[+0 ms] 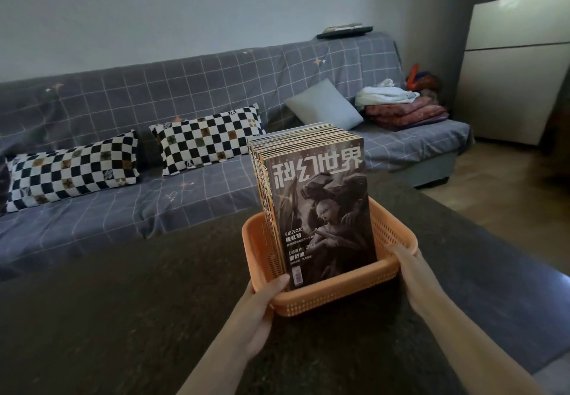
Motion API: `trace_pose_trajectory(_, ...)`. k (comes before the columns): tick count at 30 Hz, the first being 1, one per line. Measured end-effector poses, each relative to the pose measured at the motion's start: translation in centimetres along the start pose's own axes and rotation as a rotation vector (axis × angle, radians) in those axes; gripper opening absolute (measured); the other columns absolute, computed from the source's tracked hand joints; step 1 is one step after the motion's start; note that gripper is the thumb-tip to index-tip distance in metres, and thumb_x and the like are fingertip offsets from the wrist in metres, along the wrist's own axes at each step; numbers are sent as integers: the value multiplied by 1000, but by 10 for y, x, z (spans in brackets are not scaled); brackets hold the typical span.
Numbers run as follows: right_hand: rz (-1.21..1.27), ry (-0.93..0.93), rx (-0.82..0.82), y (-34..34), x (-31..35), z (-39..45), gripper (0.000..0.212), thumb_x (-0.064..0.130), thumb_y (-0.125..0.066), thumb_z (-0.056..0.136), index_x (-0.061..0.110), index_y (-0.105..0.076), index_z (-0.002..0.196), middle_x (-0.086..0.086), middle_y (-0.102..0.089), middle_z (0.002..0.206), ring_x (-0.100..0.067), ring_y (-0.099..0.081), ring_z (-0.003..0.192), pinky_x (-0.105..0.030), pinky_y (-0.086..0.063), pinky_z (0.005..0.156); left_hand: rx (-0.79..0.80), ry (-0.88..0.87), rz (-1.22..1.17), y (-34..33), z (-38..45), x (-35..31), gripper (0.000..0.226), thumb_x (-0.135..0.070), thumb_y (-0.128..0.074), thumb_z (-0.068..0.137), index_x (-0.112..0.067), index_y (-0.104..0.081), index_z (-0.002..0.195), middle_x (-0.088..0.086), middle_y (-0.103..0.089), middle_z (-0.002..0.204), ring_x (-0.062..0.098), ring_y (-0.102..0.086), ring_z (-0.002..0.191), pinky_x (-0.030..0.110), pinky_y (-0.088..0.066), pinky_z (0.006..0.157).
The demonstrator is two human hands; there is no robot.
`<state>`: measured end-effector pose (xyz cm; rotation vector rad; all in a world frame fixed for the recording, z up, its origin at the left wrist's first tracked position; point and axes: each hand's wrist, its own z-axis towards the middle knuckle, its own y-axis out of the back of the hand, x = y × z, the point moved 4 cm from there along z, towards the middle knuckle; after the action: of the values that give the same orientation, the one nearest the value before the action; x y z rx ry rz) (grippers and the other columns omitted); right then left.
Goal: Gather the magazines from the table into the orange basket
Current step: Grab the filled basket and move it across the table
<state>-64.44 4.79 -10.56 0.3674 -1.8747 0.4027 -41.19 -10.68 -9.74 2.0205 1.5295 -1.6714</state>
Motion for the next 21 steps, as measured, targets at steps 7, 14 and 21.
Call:
trace_pose_trajectory(7,-62,31,-58,22,28,65,54,33,-43,96,21,-27,145,-13,-46,136,-31,-43,124,-47,-31,105,73,-30,44,-53,57,4,93,-9,-78,65,-18,-32,145,13,-58,124,30,-56,115,47,-42,103)
trace_pose_trajectory(14,-103,46,-116,41,53,132,54,44,-40,95,20,-34,142,-13,-51,129,-30,-48,118,-45,-36,104,122,-51,94,-101,113,3,82,-14,-75,70,-15,-35,142,13,-56,128,31,-53,120,50,-37,109)
trace_pose_trajectory(21,-169,-1,-195,61,78,194,56,45,-32,96,9,-38,139,-8,-54,84,-22,-54,82,-34,-43,85,176,-100,129,-147,167,6,69,-17,-71,79,-17,-38,140,11,-58,129,29,-55,120,49,-37,110)
